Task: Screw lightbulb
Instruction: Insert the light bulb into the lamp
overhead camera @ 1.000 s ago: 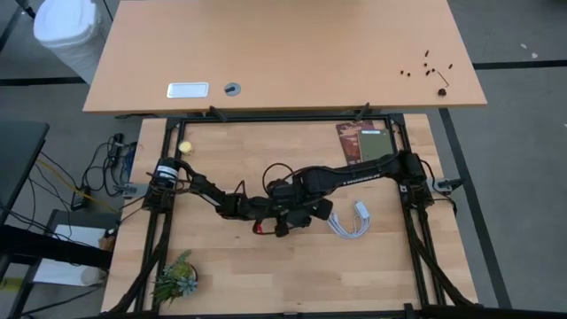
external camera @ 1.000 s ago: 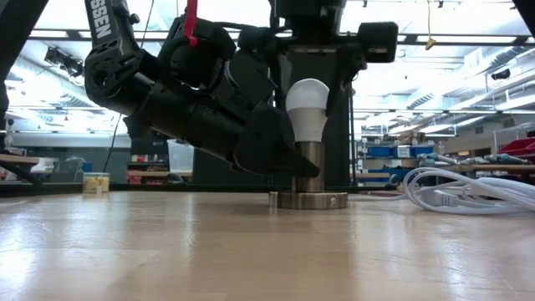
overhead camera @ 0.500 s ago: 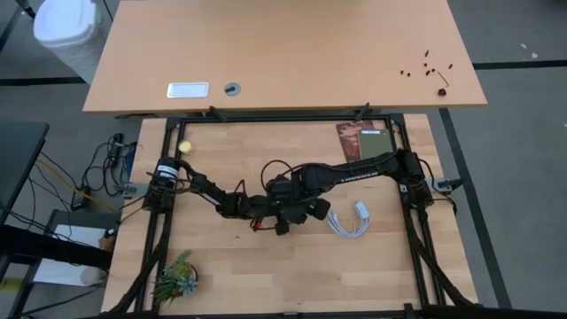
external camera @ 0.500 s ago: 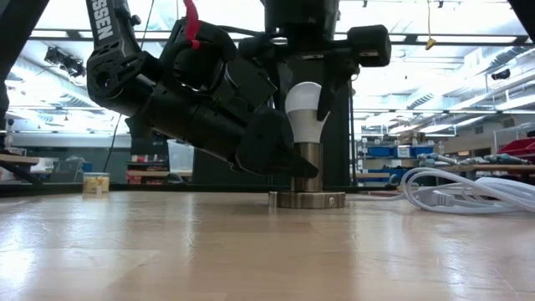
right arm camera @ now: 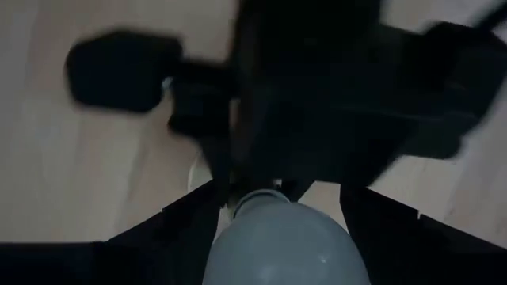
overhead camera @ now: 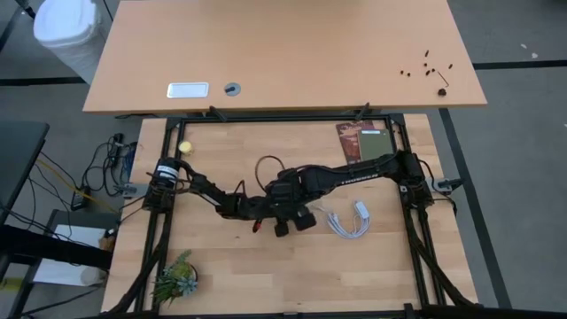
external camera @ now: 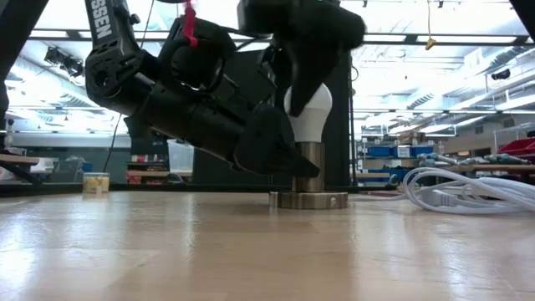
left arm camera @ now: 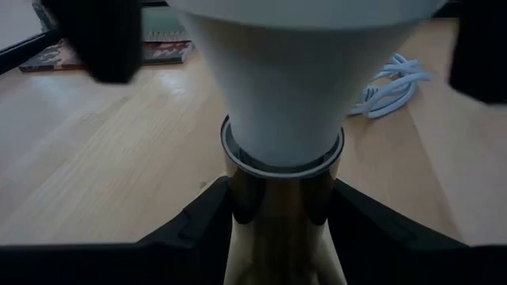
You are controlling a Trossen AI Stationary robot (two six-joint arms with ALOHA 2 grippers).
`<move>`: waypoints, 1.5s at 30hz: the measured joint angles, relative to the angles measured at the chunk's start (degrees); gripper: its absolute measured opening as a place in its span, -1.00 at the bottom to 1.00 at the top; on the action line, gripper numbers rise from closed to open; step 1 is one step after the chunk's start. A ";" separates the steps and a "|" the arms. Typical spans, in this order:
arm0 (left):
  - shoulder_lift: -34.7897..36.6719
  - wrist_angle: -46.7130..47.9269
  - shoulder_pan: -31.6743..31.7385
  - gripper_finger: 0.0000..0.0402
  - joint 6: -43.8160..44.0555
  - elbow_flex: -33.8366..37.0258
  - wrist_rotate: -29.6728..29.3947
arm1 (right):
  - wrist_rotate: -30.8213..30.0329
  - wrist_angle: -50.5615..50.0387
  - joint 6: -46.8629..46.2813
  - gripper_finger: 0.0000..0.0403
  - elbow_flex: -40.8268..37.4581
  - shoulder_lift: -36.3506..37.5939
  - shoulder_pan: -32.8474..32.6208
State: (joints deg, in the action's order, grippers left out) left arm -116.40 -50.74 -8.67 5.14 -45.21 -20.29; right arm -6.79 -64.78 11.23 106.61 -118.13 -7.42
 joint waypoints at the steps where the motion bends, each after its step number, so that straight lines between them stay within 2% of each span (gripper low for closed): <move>1: 0.00 0.01 0.00 -0.08 0.26 0.00 -0.03 | 0.04 0.55 -3.41 0.32 -0.01 0.00 0.00; 5: 0.00 -0.02 -0.02 -0.08 0.71 0.00 -0.02 | 0.16 2.12 -13.08 0.31 -0.01 0.00 0.18; 8: 0.00 -0.02 -0.02 -0.08 0.86 0.00 -0.04 | 0.70 2.24 -14.02 0.30 -0.01 0.00 0.41; 14: 0.00 0.07 0.00 -0.08 0.78 0.00 -0.60 | 1.06 1.95 -0.30 0.40 -0.01 0.05 0.54; 24: 0.00 0.08 0.00 -0.08 -0.24 0.02 -0.66 | 1.28 -0.32 28.66 0.80 -0.01 0.25 0.59; 27: 0.00 0.09 -0.02 -0.08 -0.31 0.02 -0.74 | 1.98 -1.28 34.35 0.90 -0.01 0.35 0.66; 33: 0.00 0.09 -0.02 -0.08 -0.26 0.00 -0.37 | 2.01 -3.46 36.90 0.96 -0.01 0.26 1.13; 45: 0.00 0.10 -0.30 -0.08 -0.21 0.00 -0.39 | 3.62 -4.53 38.33 0.79 0.01 0.11 1.68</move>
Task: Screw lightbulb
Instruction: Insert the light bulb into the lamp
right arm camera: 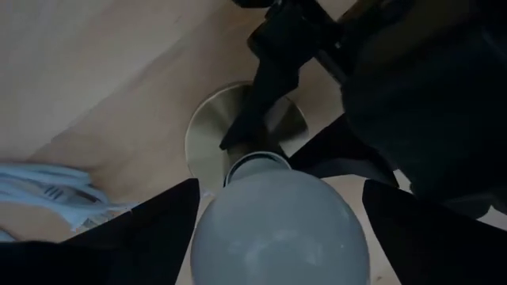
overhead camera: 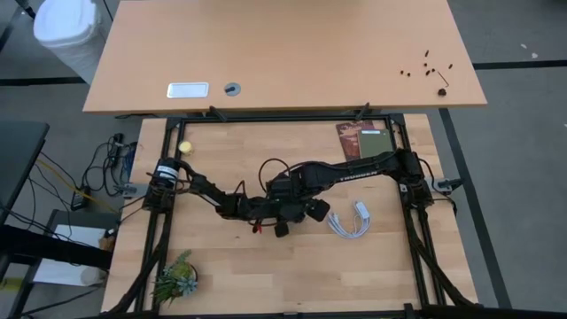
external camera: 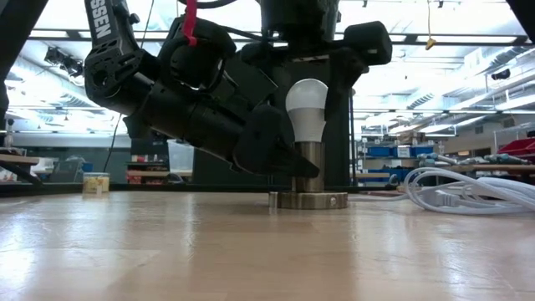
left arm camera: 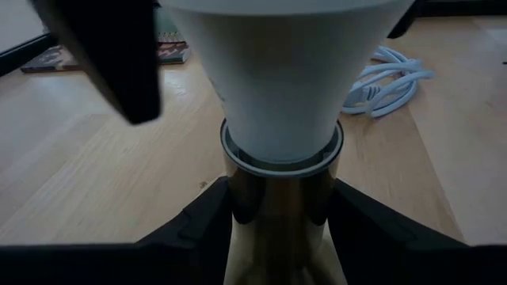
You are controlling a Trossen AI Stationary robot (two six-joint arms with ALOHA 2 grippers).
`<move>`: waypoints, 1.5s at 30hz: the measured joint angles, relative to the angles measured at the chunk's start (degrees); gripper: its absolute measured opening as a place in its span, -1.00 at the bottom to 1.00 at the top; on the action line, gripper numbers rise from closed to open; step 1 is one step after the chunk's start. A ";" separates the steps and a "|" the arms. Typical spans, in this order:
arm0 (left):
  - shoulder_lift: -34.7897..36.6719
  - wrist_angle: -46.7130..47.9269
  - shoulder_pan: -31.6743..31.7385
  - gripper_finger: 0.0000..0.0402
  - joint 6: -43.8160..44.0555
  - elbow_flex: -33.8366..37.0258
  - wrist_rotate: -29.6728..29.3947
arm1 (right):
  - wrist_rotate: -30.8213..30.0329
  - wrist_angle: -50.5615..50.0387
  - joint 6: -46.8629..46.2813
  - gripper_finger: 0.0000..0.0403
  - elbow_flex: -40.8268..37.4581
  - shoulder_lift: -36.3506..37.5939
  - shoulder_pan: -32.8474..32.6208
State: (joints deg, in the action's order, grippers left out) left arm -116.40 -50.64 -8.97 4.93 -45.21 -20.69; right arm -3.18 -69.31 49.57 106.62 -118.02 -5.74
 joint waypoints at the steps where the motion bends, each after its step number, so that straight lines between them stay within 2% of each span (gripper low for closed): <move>1: 0.00 0.00 -0.07 -0.08 -0.01 0.00 -0.02 | 0.00 -0.13 0.75 0.78 -0.02 -0.02 0.00; 5: 0.00 -0.01 -0.15 -0.08 -0.02 0.00 -0.07 | -0.86 0.06 -1.24 0.68 -0.02 -0.03 0.20; 13: 0.00 -0.08 -0.16 -0.08 -0.03 0.05 -0.23 | -1.36 2.73 -18.54 0.47 -0.06 -0.07 0.18; 16: 0.06 -0.23 -0.20 -0.08 -0.20 0.09 -0.48 | -2.40 5.01 -26.07 0.45 -0.10 -0.07 -0.61; 22: -0.04 -0.01 -0.20 -0.08 -0.16 -0.02 0.03 | -9.58 9.81 -37.81 0.53 -0.04 -0.15 -3.00; 30: -0.02 -0.10 -0.21 -0.08 -0.22 0.00 0.34 | -12.13 9.71 -41.99 0.60 -0.03 0.06 -4.28; 38: -0.02 0.11 -0.20 -0.08 -0.17 -0.01 0.16 | -9.87 6.37 -46.83 0.58 0.00 2.30 -5.74; 45: -0.02 0.25 -0.20 -0.08 -0.13 -0.02 -0.07 | -13.94 5.29 -51.29 0.58 0.07 6.33 -7.06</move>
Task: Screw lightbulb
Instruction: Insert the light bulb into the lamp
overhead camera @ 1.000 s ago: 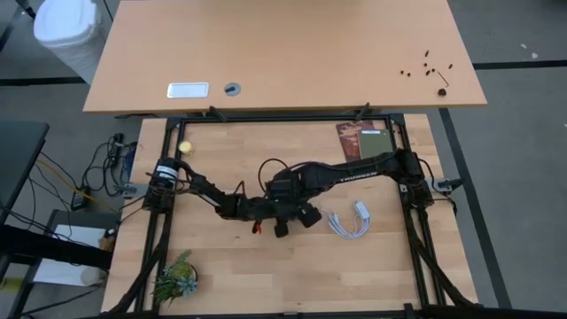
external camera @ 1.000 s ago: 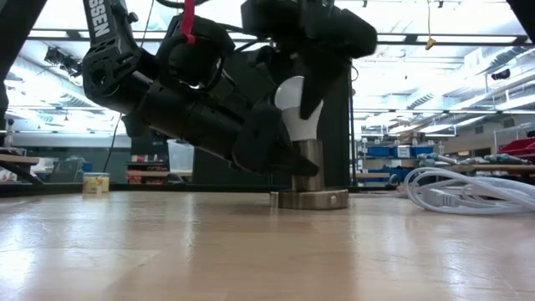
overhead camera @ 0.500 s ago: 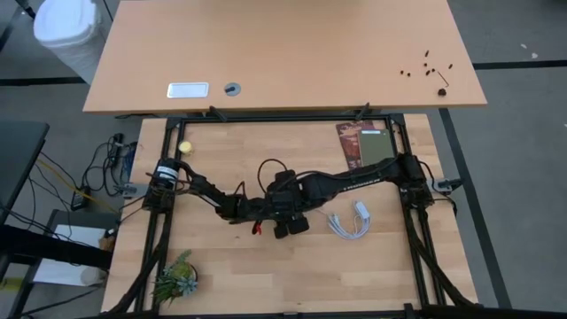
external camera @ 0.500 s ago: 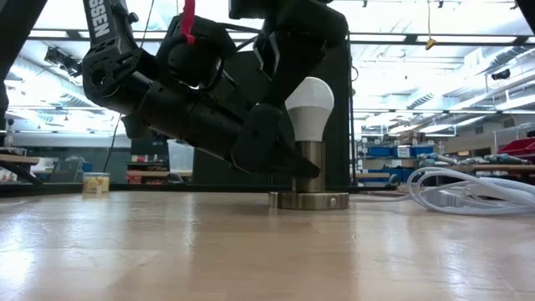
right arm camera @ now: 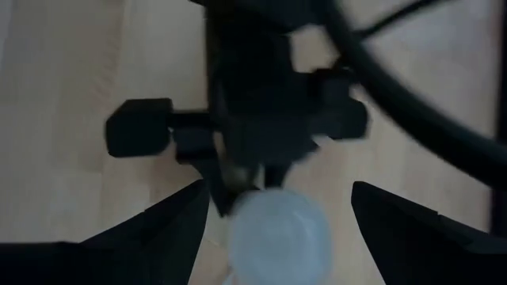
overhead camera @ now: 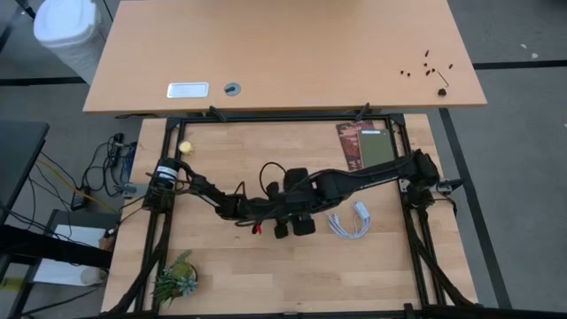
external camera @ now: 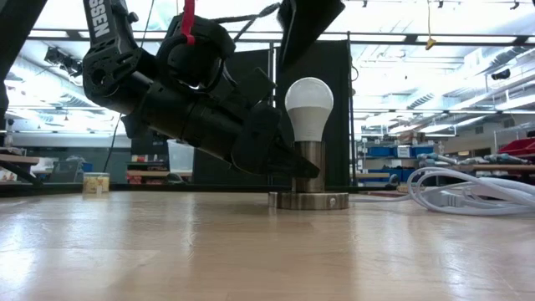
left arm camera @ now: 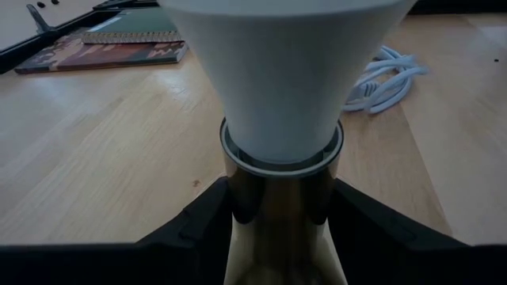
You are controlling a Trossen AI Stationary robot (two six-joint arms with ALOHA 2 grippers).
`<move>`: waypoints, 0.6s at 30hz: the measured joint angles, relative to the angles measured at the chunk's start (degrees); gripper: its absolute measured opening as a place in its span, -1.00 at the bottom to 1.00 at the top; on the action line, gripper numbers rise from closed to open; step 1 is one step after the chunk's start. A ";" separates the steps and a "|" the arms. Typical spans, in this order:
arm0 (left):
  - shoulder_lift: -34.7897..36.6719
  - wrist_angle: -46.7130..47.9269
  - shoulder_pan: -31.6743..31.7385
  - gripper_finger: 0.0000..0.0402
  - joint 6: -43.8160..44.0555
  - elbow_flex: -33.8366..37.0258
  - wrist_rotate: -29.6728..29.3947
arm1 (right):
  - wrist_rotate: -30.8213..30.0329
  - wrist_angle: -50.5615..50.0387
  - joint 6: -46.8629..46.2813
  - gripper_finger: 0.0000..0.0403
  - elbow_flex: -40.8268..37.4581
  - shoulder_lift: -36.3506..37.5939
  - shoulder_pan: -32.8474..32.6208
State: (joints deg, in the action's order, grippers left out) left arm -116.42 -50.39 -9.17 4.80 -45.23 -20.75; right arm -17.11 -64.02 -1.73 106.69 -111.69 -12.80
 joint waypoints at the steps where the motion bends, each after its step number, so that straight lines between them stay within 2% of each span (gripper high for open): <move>1: 0.00 0.00 0.00 -0.08 0.01 0.00 0.00 | -0.66 -0.85 -0.72 0.58 0.00 0.57 -0.15; 10: 0.00 0.07 0.00 -0.08 0.01 0.00 -0.04 | -2.94 -15.27 -11.39 0.55 0.02 1.74 -0.30; 14: 0.00 0.12 0.00 -0.08 0.02 0.00 -0.04 | -3.73 -15.37 -14.46 0.54 -0.11 2.11 -0.87; 18: 0.02 0.15 0.00 -0.08 0.00 0.00 -0.04 | -7.65 -14.40 -17.01 0.53 -2.64 4.34 -2.38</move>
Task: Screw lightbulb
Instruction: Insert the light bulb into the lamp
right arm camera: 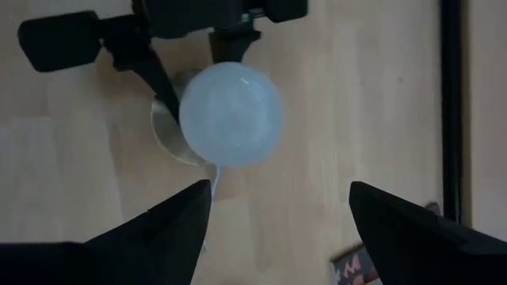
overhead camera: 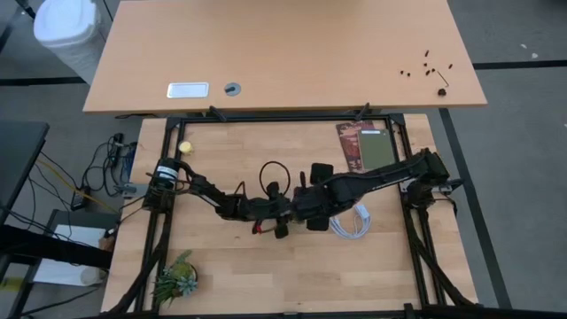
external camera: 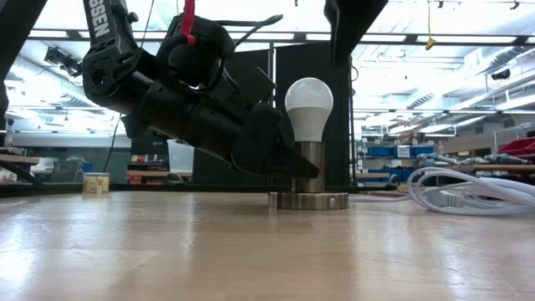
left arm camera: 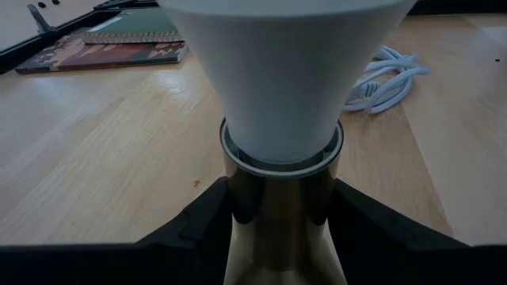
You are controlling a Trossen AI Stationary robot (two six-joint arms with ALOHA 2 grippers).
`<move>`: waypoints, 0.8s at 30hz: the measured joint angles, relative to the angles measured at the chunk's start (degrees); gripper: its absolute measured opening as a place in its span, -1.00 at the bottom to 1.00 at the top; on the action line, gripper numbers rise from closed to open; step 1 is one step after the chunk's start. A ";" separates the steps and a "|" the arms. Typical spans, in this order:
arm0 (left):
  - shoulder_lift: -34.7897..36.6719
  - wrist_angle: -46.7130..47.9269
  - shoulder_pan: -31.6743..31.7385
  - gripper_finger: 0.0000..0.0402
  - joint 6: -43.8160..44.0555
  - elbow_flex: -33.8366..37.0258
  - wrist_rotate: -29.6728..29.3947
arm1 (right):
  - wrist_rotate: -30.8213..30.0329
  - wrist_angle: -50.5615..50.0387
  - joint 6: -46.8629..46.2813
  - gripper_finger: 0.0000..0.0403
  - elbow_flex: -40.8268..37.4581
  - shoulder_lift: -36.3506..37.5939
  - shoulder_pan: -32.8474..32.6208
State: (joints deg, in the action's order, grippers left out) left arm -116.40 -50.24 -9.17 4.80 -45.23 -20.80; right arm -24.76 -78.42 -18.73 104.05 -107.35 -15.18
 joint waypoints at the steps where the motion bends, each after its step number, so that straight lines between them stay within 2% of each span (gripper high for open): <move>1: 0.00 0.00 0.00 -0.08 0.02 0.00 0.00 | -0.67 0.85 -1.12 0.53 -1.34 1.04 -0.36; 6: 0.00 0.00 0.00 -0.08 0.02 0.00 0.00 | -2.72 9.48 -7.16 0.53 -12.05 7.18 -2.56; 13: 0.00 0.00 0.01 -0.08 0.02 0.02 0.00 | -4.06 33.89 -11.00 0.53 -34.03 16.08 -4.84; 19: 0.00 -0.28 0.04 -0.08 -0.17 0.02 0.98 | -4.14 57.50 -9.86 0.53 -50.85 19.75 -4.22; 24: 0.00 -0.39 0.07 -0.08 -0.44 0.04 2.49 | -4.13 74.63 -4.19 0.53 -58.55 19.31 -2.75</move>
State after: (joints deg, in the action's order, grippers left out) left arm -116.40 -50.63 -9.10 4.36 -45.19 -18.30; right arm -28.89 -3.79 -22.92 45.50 -88.04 -17.93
